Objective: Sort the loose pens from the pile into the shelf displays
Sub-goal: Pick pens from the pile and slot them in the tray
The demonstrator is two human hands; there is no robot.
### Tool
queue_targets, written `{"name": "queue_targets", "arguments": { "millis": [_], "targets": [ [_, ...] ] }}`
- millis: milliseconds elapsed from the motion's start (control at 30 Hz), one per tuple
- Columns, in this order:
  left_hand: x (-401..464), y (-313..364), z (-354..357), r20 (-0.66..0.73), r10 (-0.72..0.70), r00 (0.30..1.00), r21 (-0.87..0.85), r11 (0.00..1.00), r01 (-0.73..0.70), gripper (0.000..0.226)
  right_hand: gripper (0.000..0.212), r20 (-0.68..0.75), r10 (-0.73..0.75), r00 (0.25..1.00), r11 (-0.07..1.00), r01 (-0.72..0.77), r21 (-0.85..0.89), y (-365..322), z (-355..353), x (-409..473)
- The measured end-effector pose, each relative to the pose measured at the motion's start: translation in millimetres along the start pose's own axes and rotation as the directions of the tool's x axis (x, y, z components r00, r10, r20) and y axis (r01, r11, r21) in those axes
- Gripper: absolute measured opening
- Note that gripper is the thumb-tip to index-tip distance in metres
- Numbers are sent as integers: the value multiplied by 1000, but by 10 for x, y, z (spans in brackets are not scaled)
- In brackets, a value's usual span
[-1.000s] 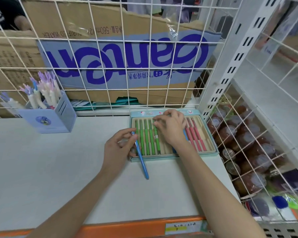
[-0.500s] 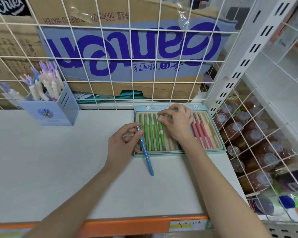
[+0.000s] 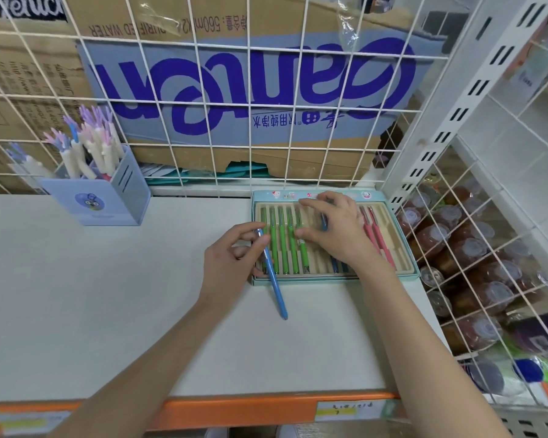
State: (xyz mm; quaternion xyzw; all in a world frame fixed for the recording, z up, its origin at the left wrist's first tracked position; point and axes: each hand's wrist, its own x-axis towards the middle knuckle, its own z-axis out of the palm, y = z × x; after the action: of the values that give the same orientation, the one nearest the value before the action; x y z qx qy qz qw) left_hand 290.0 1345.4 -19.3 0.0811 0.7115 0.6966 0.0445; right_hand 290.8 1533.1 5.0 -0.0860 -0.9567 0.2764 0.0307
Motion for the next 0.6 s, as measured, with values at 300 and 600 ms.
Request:
{"name": "queue_targets", "arguments": {
  "millis": [300, 600],
  "targets": [
    [8, -21, -4, 1, 8, 1000, 15, 1000, -8, 19, 62, 42, -25, 999, 999, 26, -36, 95, -46, -433],
    [19, -39, -4, 7, 20, 1000, 36, 999, -20, 18, 47, 92, -21, 996, 999, 25, -48, 95, -23, -431]
  ]
}}
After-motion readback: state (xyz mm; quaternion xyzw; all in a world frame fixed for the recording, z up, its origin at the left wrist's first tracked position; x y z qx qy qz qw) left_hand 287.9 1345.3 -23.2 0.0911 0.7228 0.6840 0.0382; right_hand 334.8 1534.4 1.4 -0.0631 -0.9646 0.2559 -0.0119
